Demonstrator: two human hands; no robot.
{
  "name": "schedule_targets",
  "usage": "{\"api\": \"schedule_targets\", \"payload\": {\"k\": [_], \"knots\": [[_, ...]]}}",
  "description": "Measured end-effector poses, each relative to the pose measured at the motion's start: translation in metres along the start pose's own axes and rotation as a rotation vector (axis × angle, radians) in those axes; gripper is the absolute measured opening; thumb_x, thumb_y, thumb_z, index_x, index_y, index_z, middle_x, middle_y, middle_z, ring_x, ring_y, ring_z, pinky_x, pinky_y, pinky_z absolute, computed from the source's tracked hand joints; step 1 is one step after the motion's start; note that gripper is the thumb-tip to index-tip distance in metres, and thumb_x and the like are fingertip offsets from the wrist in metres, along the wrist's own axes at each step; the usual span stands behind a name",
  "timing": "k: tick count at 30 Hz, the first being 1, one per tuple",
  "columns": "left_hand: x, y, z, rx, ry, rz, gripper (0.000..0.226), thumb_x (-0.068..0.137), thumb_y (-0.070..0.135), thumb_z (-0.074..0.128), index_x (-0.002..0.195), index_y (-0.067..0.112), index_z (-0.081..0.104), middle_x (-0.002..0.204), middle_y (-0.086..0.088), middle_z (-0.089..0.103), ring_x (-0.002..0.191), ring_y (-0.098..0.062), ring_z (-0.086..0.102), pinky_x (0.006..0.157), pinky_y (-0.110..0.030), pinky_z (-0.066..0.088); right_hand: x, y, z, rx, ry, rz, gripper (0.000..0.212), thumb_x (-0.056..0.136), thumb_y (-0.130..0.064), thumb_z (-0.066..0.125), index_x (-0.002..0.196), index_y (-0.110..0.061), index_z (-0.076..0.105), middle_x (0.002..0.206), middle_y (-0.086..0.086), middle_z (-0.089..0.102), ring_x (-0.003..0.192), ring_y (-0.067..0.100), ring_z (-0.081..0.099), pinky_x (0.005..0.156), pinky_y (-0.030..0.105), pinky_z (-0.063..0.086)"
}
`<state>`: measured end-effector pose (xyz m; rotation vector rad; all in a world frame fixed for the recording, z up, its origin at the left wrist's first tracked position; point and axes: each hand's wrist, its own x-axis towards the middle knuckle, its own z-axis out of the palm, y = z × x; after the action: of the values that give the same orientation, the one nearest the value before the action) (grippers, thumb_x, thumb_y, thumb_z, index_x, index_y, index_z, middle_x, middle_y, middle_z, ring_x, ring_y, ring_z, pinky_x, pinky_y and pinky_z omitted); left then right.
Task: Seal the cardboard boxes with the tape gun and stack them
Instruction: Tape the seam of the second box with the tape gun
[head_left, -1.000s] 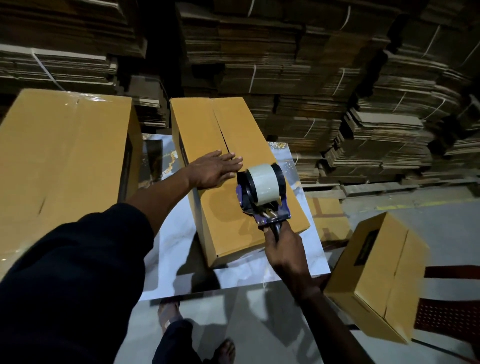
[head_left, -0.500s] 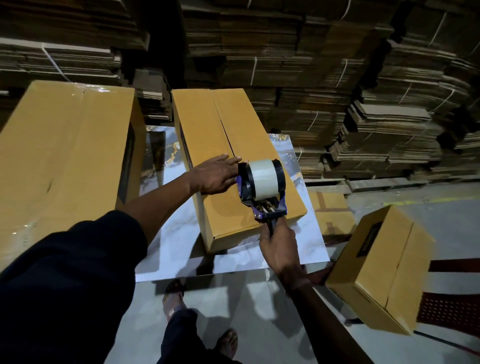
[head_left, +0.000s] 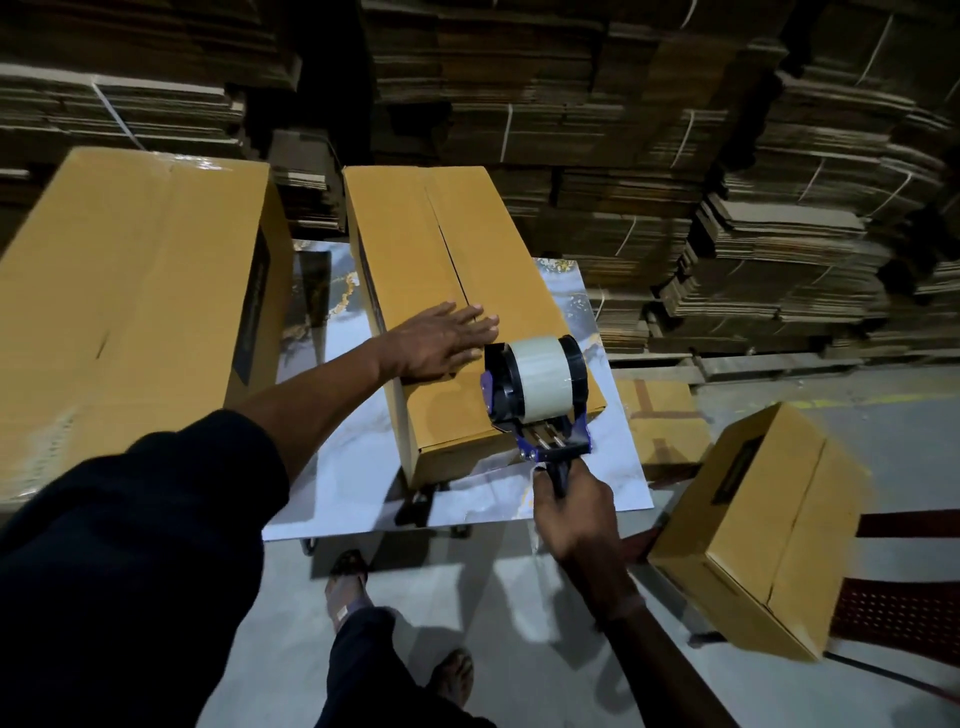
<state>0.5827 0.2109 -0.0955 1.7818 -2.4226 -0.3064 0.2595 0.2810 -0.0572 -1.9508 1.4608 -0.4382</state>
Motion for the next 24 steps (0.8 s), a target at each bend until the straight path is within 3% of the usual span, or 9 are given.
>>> {"api": "schedule_targets", "payload": {"k": [4, 7, 12, 19, 24], "knots": [[-0.01, 0.03, 0.012, -0.018, 0.002, 0.06, 0.053, 0.112, 0.039, 0.027, 0.163, 0.029, 0.023, 0.167, 0.009, 0.006, 0.159, -0.016, -0.002, 0.129, -0.039, -0.004, 0.009, -0.004, -0.003, 0.051, -0.128, 0.163, 0.028, 0.094, -0.019, 0.06, 0.068, -0.012, 0.052, 0.064, 0.007, 0.063, 0.071, 0.03, 0.073, 0.067, 0.042, 0.055], [-0.012, 0.036, 0.012, -0.03, 0.03, 0.038, 0.051, 0.112, 0.035, 0.031, 0.162, 0.025, 0.029, 0.17, 0.002, 0.017, 0.16, -0.016, 0.002, 0.13, -0.04, -0.001, 0.006, -0.008, -0.002, 0.063, -0.139, 0.164, 0.029, 0.096, -0.015, 0.059, 0.068, -0.014, 0.05, 0.066, 0.008, 0.062, 0.071, 0.03, 0.066, 0.064, 0.042, 0.046], [-0.013, 0.033, 0.016, -0.028, 0.028, 0.031, 0.053, 0.112, 0.039, 0.027, 0.163, 0.025, 0.029, 0.171, 0.0, 0.022, 0.16, -0.014, 0.005, 0.13, -0.04, 0.002, 0.0, -0.011, -0.005, 0.075, -0.087, 0.123, 0.033, 0.098, -0.014, 0.06, 0.069, -0.016, 0.046, 0.068, -0.001, 0.051, 0.064, 0.011, 0.047, 0.063, 0.038, 0.03], [-0.013, 0.035, 0.012, -0.016, 0.002, 0.04, 0.067, 0.106, 0.057, 0.007, 0.164, 0.027, 0.023, 0.172, 0.008, 0.012, 0.16, -0.015, 0.005, 0.13, -0.043, 0.003, -0.018, 0.003, -0.012, 0.063, -0.044, 0.136, 0.039, 0.097, -0.02, 0.064, 0.065, -0.016, 0.042, 0.063, -0.005, 0.047, 0.058, 0.007, 0.041, 0.063, 0.034, 0.03], [-0.013, 0.036, 0.011, -0.004, -0.007, 0.025, 0.06, 0.109, 0.051, 0.015, 0.165, 0.029, 0.017, 0.172, 0.011, 0.01, 0.16, -0.013, 0.002, 0.13, -0.042, 0.003, -0.027, 0.01, -0.012, 0.068, -0.025, 0.088, 0.044, 0.098, -0.018, 0.065, 0.063, -0.023, 0.037, 0.063, -0.01, 0.044, 0.06, 0.011, 0.042, 0.062, 0.03, 0.026]]}}
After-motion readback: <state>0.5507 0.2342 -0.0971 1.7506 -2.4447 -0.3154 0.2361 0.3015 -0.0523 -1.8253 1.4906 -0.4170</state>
